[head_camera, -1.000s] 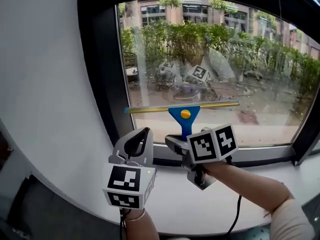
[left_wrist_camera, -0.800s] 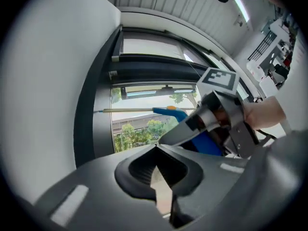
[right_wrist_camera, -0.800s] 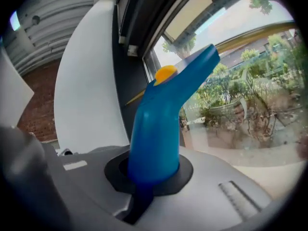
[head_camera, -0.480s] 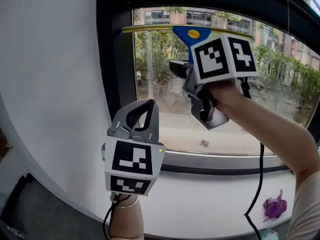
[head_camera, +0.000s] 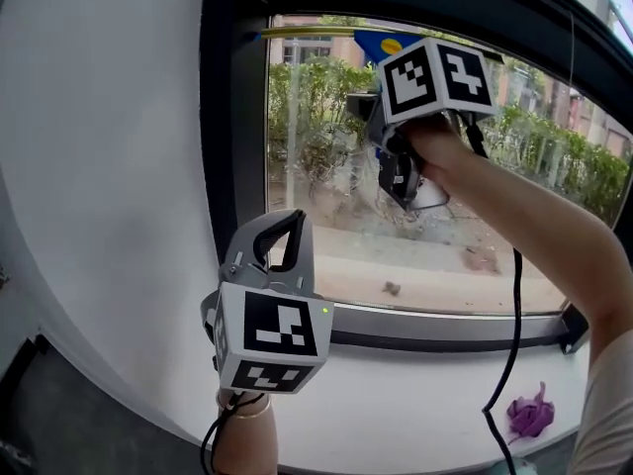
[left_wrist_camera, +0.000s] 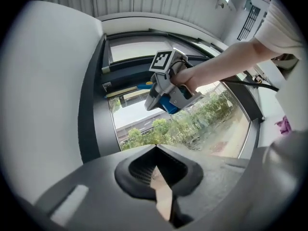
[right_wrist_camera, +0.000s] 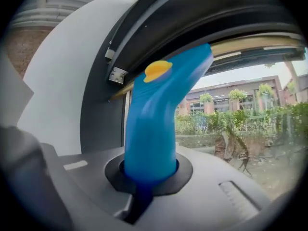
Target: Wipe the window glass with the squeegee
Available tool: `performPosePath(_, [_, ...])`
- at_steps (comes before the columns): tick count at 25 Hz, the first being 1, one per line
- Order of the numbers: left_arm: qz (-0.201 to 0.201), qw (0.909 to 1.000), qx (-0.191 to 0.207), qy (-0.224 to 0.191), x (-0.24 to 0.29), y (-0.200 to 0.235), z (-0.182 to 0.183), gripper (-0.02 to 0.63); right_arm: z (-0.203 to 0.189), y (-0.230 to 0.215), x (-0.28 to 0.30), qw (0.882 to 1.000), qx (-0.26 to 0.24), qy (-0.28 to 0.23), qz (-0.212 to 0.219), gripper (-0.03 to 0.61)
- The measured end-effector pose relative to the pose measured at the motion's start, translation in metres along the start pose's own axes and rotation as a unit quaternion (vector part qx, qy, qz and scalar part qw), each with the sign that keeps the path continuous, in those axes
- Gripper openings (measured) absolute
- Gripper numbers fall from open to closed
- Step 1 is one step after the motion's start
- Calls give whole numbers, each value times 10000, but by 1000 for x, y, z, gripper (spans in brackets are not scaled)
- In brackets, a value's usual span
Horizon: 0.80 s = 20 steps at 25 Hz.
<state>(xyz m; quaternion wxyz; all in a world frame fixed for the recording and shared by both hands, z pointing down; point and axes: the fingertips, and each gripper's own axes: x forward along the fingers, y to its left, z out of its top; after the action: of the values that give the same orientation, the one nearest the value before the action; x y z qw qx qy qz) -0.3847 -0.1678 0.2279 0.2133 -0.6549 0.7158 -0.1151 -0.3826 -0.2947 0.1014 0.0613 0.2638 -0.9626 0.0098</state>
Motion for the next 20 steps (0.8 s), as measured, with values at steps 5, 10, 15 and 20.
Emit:
performPosePath(5, [-77, 9998, -181, -54, -5, -6, -4, 2, 19, -9, -2, 9992, 310, -224, -92, 26])
performPosePath(10, [-151, 9995, -270, -40, -4, -15, -8, 2, 30, 6, 11, 9990, 407, -171, 18, 26])
performPosePath(15, [-189, 9988, -445, -12, -7, -21, -19, 2, 7, 5, 10, 9995, 283, 135, 17, 26])
performPosePath(20, [-193, 9980, -608, 20, -13, -25, -28, 2, -30, 5, 10, 9990, 193, 411, 26, 26])
